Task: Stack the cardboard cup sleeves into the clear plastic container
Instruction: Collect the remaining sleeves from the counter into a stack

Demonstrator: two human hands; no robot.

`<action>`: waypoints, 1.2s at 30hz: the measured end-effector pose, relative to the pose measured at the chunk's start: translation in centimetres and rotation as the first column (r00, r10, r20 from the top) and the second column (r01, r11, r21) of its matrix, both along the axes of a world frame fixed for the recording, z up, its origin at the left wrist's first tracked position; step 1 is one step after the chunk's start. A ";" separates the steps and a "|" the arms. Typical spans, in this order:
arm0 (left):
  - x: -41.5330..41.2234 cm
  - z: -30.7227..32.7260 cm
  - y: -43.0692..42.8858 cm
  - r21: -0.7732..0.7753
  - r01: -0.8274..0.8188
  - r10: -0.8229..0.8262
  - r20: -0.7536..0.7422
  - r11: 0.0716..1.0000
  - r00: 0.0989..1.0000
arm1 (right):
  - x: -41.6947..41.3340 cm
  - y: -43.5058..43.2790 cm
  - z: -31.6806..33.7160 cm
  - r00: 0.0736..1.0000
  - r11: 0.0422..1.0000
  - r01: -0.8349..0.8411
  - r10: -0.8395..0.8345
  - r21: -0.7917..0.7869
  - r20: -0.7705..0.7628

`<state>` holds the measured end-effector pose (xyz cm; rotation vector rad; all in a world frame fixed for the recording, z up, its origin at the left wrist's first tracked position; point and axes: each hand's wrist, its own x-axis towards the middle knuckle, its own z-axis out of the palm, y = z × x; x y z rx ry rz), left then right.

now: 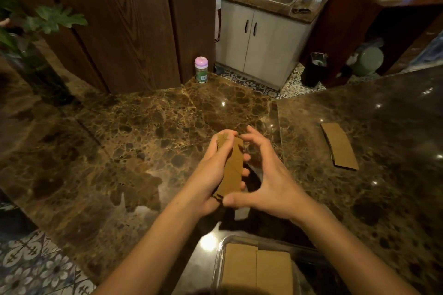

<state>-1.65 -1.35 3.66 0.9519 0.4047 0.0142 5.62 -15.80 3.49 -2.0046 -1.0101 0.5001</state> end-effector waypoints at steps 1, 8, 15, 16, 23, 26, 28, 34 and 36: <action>0.1 0.2 -0.4 -0.049 0.024 -0.024 -0.008 0.999 1.000 | 0.1 -0.6 0.3 0.997 0.998 -0.068 0.068 -0.014 0.028; 0.2 1.6 -2.9 -0.147 0.193 -0.168 0.164 0.970 0.972 | 0.5 -4.9 2.3 0.997 0.989 -0.072 0.067 0.128 0.042; -0.4 2.9 -6.1 -0.154 0.265 -0.239 0.169 0.952 0.956 | -0.5 -7.8 3.9 0.997 0.982 -0.043 0.029 0.184 0.078; -0.6 2.9 -6.5 -0.126 0.275 -0.253 0.167 0.953 0.953 | -0.6 -8.2 4.0 0.996 0.981 -0.038 0.022 0.191 0.087; -1.4 2.5 -9.2 -0.163 0.271 -0.249 0.143 0.949 0.958 | -1.8 -10.9 4.0 0.995 0.993 -0.064 0.056 0.096 0.082; -1.4 2.5 -10.1 -0.162 0.264 -0.247 0.120 0.951 0.962 | -2.0 -11.6 3.9 0.994 0.992 -0.061 0.051 0.107 0.096; -1.6 2.6 -10.5 -0.189 0.277 -0.260 0.109 0.942 0.960 | -2.2 -11.9 4.1 0.998 0.989 -0.041 0.032 0.140 0.061; -2.6 2.0 -10.5 -0.235 0.358 -0.319 0.191 0.903 0.928 | -2.9 -12.7 3.9 0.992 0.995 -0.052 0.042 0.080 0.122; -2.9 1.8 -10.7 -0.261 0.367 -0.325 0.190 0.893 0.926 | -3.0 -13.0 4.0 0.991 0.995 -0.078 0.071 0.060 0.116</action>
